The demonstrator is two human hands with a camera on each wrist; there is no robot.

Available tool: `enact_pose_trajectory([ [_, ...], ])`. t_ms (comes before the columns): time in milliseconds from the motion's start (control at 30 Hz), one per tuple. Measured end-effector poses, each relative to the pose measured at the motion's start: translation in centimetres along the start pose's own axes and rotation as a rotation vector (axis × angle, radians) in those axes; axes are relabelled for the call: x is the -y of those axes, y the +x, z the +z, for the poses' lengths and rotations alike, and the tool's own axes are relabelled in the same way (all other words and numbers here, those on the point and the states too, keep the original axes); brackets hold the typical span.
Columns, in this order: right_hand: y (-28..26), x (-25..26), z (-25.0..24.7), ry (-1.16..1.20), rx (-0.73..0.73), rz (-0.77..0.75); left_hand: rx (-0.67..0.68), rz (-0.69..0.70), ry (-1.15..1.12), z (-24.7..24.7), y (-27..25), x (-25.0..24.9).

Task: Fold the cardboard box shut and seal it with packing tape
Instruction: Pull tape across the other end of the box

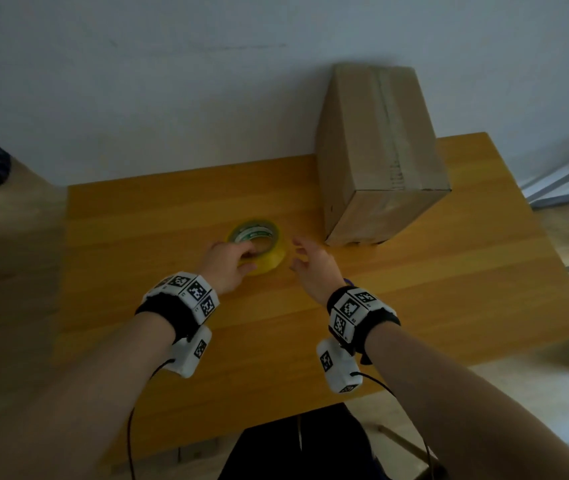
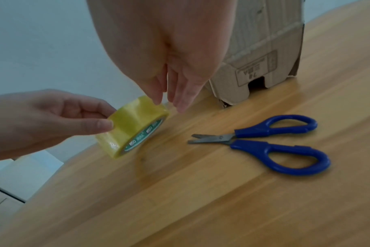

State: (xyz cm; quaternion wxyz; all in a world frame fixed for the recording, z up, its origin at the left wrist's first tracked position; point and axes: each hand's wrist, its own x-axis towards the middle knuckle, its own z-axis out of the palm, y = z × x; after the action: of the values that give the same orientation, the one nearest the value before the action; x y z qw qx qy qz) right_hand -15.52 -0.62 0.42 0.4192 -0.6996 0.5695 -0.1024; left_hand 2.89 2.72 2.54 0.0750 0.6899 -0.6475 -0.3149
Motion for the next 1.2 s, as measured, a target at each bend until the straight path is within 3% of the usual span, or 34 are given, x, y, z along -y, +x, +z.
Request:
enact_pose_trajectory([
  [67,-0.1,0.7,-0.4,0.042,-0.002,-0.028,0.028,-0.009,-0.148,-1.1,-0.4,-0.7],
  [200,-1.0,2.3,-1.6,0.055,-0.044,-0.112,0.046,0.052,-0.219,-2.8,-0.9,-1.9],
  [367,-2.7,4.4,-3.7,-0.140,-0.265,-0.313,0.053,0.080,-0.301,-4.7,-1.5,-3.1],
  [533,-3.9,6.3,-5.3,-0.137,-0.459,-0.342,0.001,0.170,-0.311,-6.6,-2.6,-5.0],
  [833,-4.9,8.2,-7.4,-0.321,-0.501,-0.398,-0.054,0.235,-0.133,-9.4,-3.7,-7.1],
  [1200,-5.5,8.2,-8.7,-0.218,-0.500,-0.443,-0.119,0.205,-0.078,-10.4,-2.4,-8.8],
])
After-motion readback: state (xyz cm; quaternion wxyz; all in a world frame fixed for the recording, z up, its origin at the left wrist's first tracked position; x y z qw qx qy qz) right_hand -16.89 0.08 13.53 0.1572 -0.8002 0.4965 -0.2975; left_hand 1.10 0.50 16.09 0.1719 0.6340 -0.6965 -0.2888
